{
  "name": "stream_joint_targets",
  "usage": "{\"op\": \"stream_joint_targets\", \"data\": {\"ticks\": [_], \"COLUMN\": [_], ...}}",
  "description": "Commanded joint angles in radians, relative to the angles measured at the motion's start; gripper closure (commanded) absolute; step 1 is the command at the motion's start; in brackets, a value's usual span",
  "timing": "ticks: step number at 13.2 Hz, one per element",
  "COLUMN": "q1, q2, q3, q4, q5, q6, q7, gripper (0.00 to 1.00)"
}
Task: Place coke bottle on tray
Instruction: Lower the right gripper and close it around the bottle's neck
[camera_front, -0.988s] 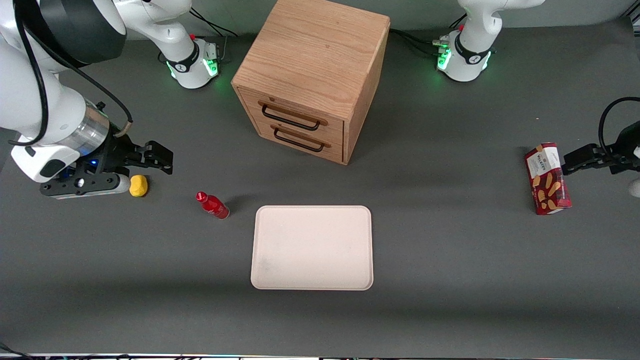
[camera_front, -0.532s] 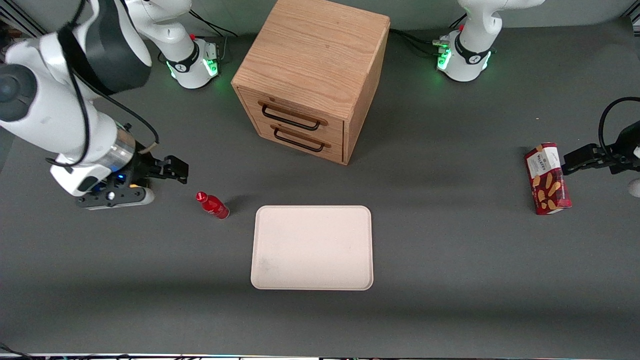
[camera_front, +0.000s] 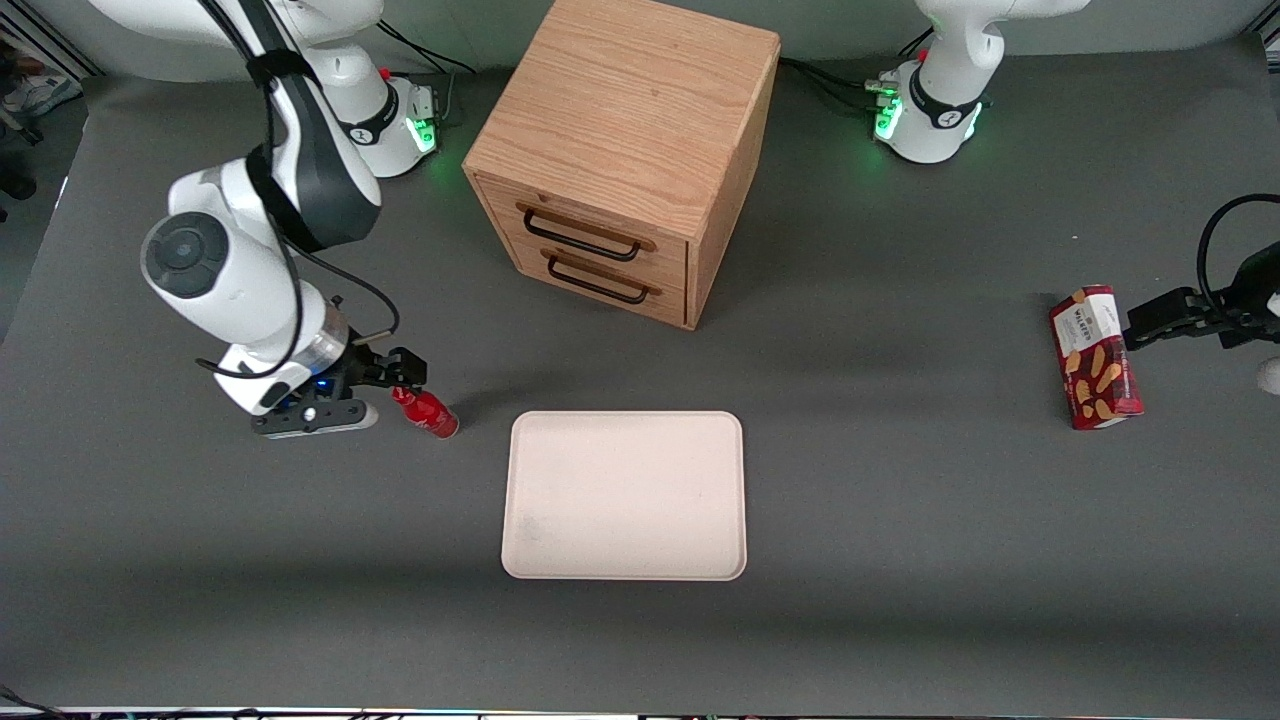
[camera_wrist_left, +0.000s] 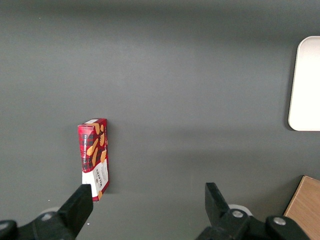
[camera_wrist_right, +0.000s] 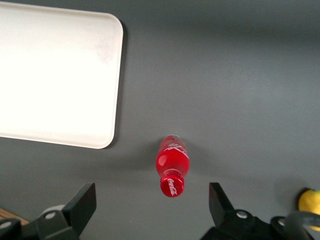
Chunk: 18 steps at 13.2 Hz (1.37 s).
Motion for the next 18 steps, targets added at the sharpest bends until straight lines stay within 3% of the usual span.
{"op": "stream_joint_targets", "data": {"ticks": [1, 3, 17, 18], "q1": [0.011, 0.010, 0.003, 0.003], "q2": [-0.038, -0.030, 0.028, 0.031], "q3": [-0.008, -0.010, -0.021, -0.021], "q4": [-0.123, -0.169, -0.177, -0.177], "q5": [-0.014, -0.014, -0.014, -0.014], "q6": [0.121, 0.187, 0.233, 0.232], "q7": [-0.014, -0.014, -0.009, -0.009], "gripper": [0.00, 0.00, 0.00, 0.05]}}
